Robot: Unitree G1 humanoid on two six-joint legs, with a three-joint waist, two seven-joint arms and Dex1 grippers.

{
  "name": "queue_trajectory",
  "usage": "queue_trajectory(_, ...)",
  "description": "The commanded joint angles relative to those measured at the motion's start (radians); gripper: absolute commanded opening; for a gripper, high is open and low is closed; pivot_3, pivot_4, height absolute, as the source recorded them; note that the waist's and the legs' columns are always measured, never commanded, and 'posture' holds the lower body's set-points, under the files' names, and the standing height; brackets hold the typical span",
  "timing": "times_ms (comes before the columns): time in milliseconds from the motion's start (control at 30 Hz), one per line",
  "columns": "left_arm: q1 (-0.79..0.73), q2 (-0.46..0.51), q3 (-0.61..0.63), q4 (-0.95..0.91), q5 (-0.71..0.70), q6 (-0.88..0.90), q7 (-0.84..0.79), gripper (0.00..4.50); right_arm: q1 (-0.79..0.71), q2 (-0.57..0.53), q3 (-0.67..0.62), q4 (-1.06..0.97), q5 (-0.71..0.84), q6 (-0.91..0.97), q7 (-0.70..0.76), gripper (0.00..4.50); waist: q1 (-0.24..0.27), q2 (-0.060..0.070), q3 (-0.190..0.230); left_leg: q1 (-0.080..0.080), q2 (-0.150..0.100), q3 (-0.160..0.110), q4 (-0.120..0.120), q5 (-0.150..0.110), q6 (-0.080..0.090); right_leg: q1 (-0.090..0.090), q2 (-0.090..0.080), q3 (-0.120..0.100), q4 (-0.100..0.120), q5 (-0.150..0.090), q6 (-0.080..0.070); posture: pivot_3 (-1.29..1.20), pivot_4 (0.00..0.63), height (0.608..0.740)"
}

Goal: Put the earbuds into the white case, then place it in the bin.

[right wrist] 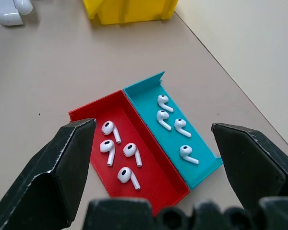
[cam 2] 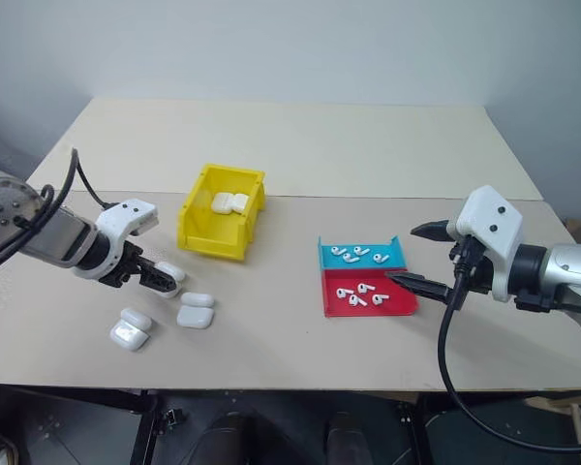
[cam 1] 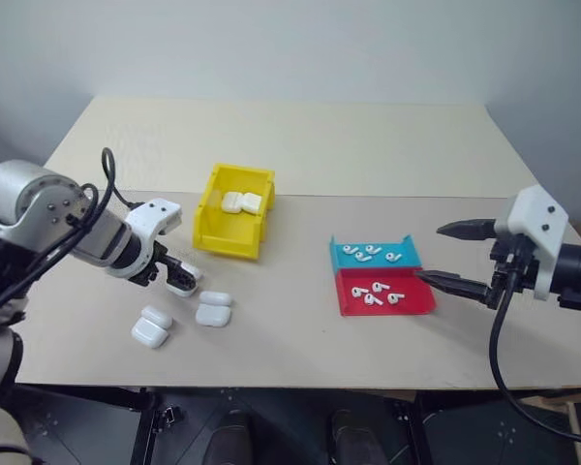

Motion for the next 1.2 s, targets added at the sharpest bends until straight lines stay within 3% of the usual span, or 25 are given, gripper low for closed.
queue_trajectory(33, -0.040, -0.010, -0.015, 0.049, -0.051, 0.003, 0.072, 4.50, -0.014, -0.028, -0.040, -0.006, 0.021, 0.018, 0.015, 4.47, 0.000, 0.000, 0.000, 0.000, 0.000, 0.000, 0.000, 0.000, 0.000, 0.000, 0.000, 0.000, 0.000, 0.000, 0.000, 0.00, 0.150, 0.740)
queue_trajectory(267, -0.046, -0.066, -0.022, 0.135, -0.132, 0.003, 0.190, 4.50, 0.011, -0.047, -0.079, -0.002, 0.025, 0.025, 0.045, 4.47, 0.000, 0.000, 0.000, 0.000, 0.000, -0.001, 0.000, 0.000, 0.000, 0.000, 0.000, 0.000, 0.000, 0.000, 0.000, 0.00, 0.150, 0.740)
queue_trajectory(600, -0.052, -0.187, 0.025, 0.225, -0.035, 0.003, 0.253, 4.50, -0.014, -0.042, -0.051, 0.009, 0.015, 0.033, 0.032, 4.47, 0.000, 0.000, 0.000, 0.000, -0.001, -0.001, 0.000, 0.001, -0.002, 0.000, -0.001, 0.000, 0.000, 0.000, 0.000, 0.00, 0.150, 0.740)
queue_trajectory(1200, -0.014, -0.148, 0.004, 0.176, -0.067, 0.003, 0.242, 4.50, 0.023, -0.039, -0.087, -0.025, 0.022, 0.061, 0.015, 4.47, -0.005, 0.000, 0.000, 0.000, -0.001, -0.002, 0.000, 0.001, -0.002, 0.000, -0.001, 0.000, 0.001, 0.000, 0.000, 0.00, 0.150, 0.740)
